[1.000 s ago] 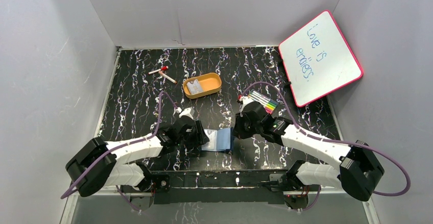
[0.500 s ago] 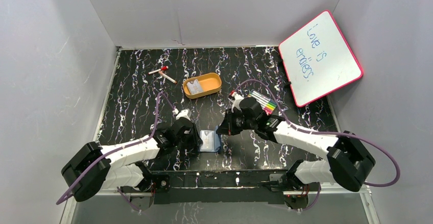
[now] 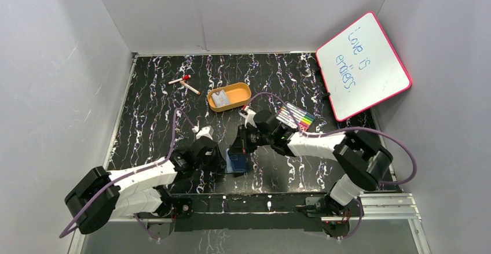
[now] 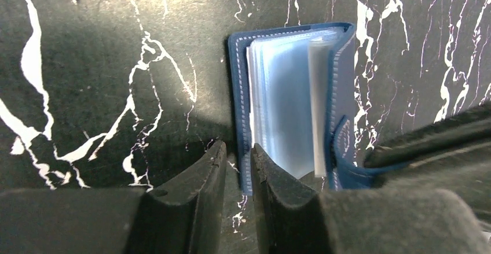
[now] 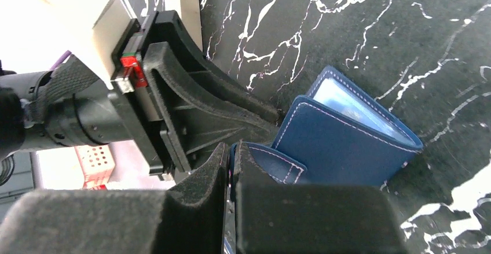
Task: Put the credit cards into the card holder
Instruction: Close the card holder at the center of the board.
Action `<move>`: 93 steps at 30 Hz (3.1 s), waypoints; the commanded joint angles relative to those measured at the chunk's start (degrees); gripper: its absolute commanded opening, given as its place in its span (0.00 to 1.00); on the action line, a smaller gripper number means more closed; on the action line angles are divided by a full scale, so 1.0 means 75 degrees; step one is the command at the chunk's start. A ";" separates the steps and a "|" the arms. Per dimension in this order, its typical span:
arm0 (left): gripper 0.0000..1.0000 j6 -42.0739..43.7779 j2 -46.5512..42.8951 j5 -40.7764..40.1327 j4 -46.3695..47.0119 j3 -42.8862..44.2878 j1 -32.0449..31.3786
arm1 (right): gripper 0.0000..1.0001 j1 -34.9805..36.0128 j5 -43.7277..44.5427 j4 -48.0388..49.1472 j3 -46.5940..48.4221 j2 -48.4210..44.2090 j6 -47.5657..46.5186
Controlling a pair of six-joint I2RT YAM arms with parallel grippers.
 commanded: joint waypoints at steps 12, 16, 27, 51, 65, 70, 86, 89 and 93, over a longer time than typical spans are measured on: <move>0.20 -0.0225 -0.1074 -0.0735 -0.0869 -0.0375 -0.0013 | 0.60 0.0258 0.0329 -0.0834 0.1126 -0.0096 -0.0258; 0.21 -0.0243 -0.1108 -0.0819 -0.0879 -0.0387 -0.0013 | 0.66 0.0267 0.0248 -0.1160 0.1308 -0.0169 -0.0448; 0.20 -0.0298 -0.1239 -0.0902 -0.0941 -0.0371 -0.0014 | 0.68 0.0529 0.0136 -0.1426 0.1912 -0.0423 -0.0828; 0.19 -0.0105 -0.0312 -0.0782 -0.0282 -0.0111 -0.0013 | 0.31 -0.1493 0.1986 -0.3700 -0.1081 -0.2796 -0.1009; 0.14 -0.0070 0.0517 -0.0242 0.0546 -0.0191 -0.0013 | 0.34 -0.0553 0.1122 -0.2045 -0.0404 -0.0884 -0.0799; 0.12 -0.0090 0.0536 -0.0165 0.0672 -0.0290 -0.0017 | 0.34 -0.0279 0.1143 -0.1909 -0.0093 -0.0574 -0.0795; 0.09 -0.0079 0.0304 -0.0176 0.0656 -0.0480 -0.0017 | 0.35 0.0362 0.1123 -0.1644 0.0446 0.0420 -0.0773; 0.09 -0.0062 0.0252 -0.0176 0.0597 -0.0482 -0.0013 | 0.39 0.0392 0.1168 -0.1613 0.0496 0.0550 -0.0763; 0.09 -0.0059 0.0084 -0.0280 0.0283 -0.0421 -0.0013 | 0.46 0.0452 0.1366 -0.1767 0.0646 0.0782 -0.0815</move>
